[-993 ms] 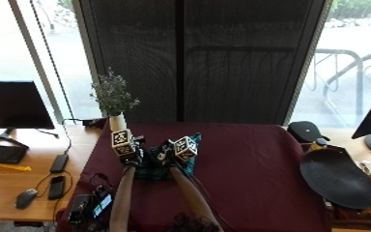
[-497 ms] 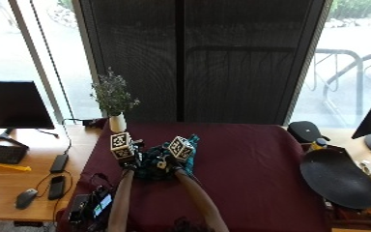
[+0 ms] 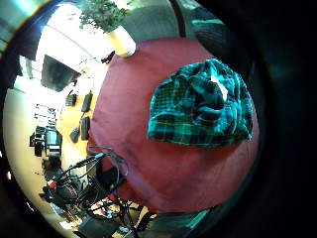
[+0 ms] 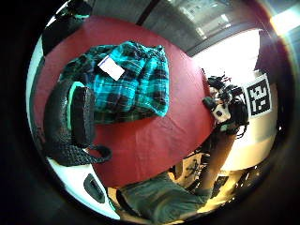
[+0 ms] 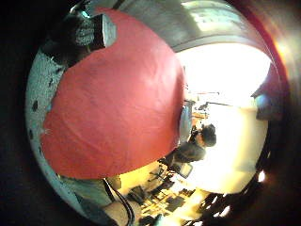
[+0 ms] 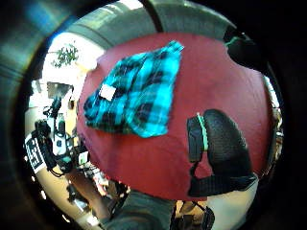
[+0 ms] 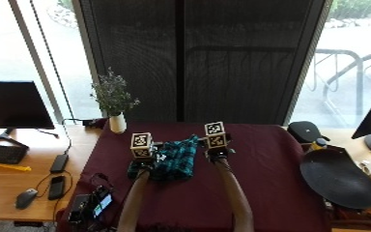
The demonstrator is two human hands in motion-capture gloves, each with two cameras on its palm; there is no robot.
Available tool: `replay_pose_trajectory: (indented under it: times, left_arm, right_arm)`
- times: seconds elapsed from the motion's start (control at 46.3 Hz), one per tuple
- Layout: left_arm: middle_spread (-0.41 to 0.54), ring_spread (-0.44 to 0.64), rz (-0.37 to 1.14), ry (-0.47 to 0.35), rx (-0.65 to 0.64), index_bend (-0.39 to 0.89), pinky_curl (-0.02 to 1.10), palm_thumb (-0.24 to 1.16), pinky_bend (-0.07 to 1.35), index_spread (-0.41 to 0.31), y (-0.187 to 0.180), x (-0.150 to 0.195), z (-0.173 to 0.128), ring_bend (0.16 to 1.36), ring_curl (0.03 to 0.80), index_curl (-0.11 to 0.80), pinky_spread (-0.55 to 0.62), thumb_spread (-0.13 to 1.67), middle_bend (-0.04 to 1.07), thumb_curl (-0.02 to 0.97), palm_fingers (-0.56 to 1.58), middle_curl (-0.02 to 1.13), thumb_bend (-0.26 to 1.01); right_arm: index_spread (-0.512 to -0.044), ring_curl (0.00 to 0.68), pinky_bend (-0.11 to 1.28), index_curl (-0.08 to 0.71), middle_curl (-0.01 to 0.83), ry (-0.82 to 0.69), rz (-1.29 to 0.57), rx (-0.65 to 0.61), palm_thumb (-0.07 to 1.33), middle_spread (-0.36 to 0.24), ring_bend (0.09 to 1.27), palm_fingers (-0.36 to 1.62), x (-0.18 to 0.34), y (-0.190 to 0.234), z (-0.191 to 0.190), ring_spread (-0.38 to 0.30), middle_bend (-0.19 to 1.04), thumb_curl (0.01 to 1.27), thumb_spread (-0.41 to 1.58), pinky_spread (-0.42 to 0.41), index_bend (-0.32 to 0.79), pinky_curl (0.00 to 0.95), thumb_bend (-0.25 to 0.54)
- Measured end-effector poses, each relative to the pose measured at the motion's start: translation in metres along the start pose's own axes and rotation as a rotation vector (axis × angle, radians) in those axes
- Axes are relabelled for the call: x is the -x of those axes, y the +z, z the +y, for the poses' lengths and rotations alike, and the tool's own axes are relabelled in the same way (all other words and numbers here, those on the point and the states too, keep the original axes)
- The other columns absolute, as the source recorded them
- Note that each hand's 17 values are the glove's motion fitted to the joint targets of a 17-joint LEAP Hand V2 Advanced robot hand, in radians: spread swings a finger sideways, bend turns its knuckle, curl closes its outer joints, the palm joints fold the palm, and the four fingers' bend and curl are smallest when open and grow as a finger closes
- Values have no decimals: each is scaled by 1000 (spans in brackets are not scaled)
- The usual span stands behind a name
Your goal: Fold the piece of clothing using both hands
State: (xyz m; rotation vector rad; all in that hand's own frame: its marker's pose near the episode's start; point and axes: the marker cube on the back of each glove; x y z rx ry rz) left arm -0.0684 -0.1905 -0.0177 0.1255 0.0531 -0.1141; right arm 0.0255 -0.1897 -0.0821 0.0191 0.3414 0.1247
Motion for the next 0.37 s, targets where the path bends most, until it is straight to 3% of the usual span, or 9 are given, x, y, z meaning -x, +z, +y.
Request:
replay_pose_trajectory:
  times: [0.086, 0.259, 0.367]
  left_arm:
    - [-74, 80, -4, 25, -4, 158, 369, 531, 194, -150, -8, -17, 6, 474, 346, 394, 346, 1461, 178, 280, 531, 398, 24]
    - [-73, 79, -25, 64, -31, 159, 370, 533, 194, -151, -15, -36, 9, 475, 346, 394, 346, 1458, 179, 282, 530, 398, 13]
    - [-73, 79, -31, 79, -18, 159, 371, 535, 194, -151, -15, -38, 12, 475, 346, 395, 346, 1457, 179, 284, 530, 398, 7]
  right_arm:
    - [-304, 344, 485, 335, 341, 7, -112, -74, 707, -95, 307, 602, -13, 16, -21, -24, 181, 445, 1288, 180, 197, 309, -21]
    - [-311, 337, 453, 352, 337, 46, -195, -145, 695, -118, 272, 606, -28, 24, -20, -5, 167, 431, 1317, 216, 181, 304, -12]
    - [-313, 341, 442, 360, 335, 13, -227, -127, 696, -121, 265, 606, -26, 21, -8, 0, 161, 426, 1325, 225, 177, 308, -10]
